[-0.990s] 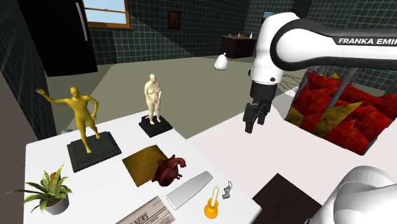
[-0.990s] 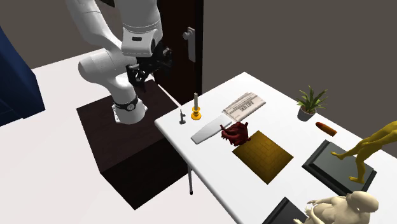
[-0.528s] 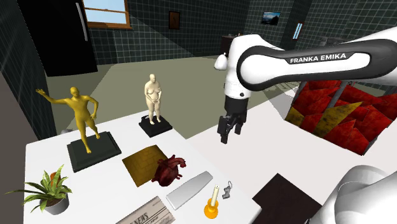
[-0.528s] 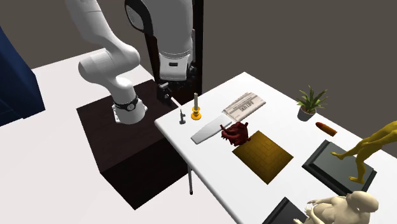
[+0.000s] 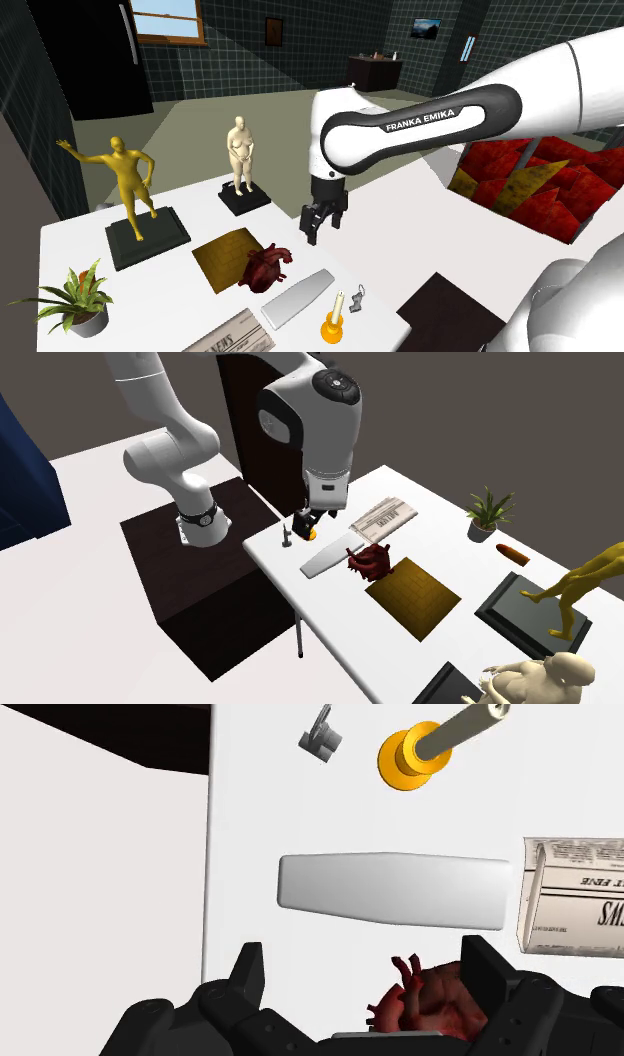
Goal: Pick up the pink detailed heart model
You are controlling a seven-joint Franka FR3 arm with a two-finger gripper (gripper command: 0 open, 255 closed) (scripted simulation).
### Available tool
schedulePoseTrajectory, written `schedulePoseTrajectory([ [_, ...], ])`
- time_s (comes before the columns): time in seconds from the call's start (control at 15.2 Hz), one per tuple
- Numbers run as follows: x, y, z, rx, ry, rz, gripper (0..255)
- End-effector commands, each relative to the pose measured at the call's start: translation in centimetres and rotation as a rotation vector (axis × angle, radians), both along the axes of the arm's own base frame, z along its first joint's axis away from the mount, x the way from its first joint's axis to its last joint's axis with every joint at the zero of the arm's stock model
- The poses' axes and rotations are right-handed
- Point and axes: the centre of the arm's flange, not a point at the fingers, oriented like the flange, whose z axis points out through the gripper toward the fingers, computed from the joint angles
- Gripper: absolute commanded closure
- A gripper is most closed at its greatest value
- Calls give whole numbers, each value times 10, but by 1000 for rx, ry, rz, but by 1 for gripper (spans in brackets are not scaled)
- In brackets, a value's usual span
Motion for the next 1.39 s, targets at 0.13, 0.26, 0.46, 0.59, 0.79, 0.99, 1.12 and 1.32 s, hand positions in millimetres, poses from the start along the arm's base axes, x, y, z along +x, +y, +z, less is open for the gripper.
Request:
schedulePoseTrajectory([
  [0.13,26,31,-34,2,5,13,0],
  [0.26,39,47,-51,2,8,20,0],
  [0.46,50,62,-70,2,10,25,0],
  [0.59,50,62,-81,2,10,25,0],
  [0.79,50,62,-97,2,10,25,0],
  [0.99,50,62,-105,2,10,25,0],
  [1.12,50,62,-105,2,10,25,255],
  [1.32,50,62,-105,2,10,25,255],
])
